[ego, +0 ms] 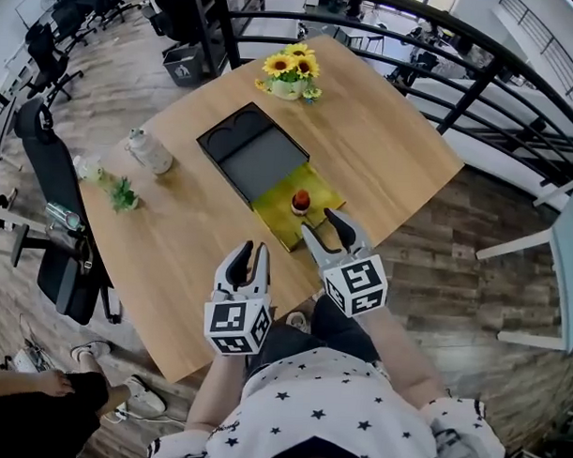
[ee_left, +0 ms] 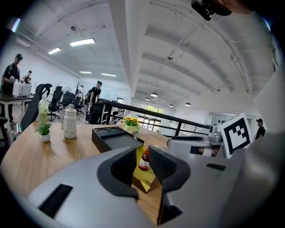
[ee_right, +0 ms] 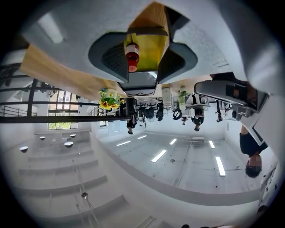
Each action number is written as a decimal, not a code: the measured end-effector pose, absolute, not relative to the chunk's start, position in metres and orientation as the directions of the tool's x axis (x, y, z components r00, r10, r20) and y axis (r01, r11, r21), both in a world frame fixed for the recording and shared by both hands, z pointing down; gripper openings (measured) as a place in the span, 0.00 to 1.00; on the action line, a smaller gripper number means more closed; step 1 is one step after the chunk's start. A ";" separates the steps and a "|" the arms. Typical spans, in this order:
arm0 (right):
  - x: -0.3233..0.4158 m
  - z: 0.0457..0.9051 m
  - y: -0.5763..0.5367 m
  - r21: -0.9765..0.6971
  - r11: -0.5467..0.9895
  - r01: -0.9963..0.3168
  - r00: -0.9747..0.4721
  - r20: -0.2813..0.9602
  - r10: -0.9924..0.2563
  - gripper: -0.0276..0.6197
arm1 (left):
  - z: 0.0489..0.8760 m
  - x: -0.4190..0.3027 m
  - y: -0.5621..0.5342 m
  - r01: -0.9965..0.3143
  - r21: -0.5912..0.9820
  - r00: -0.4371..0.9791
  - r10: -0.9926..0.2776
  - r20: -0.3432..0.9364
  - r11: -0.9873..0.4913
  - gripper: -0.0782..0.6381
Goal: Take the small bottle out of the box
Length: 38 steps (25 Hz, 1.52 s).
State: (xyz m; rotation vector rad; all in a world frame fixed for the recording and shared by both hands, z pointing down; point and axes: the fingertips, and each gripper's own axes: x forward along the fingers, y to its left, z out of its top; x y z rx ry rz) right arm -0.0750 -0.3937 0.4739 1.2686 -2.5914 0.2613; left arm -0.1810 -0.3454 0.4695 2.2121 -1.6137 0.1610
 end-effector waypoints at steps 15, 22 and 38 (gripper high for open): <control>-0.085 0.541 -0.455 -0.036 0.651 -0.758 -0.610 0.394 -0.688 0.33 | 0.503 -0.177 -0.379 -0.948 0.254 0.279 -0.881 0.382 -0.190 0.21; -0.094 0.558 -0.471 -0.039 0.669 -0.742 -0.615 0.437 -0.656 0.33 | 0.511 -0.179 -0.392 -0.953 0.249 0.264 -0.880 0.394 -0.173 0.21; -0.100 0.561 -0.474 -0.017 0.682 -0.731 -0.611 0.461 -0.644 0.27 | 0.511 -0.184 -0.395 -0.955 0.247 0.253 -0.882 0.397 -0.162 0.21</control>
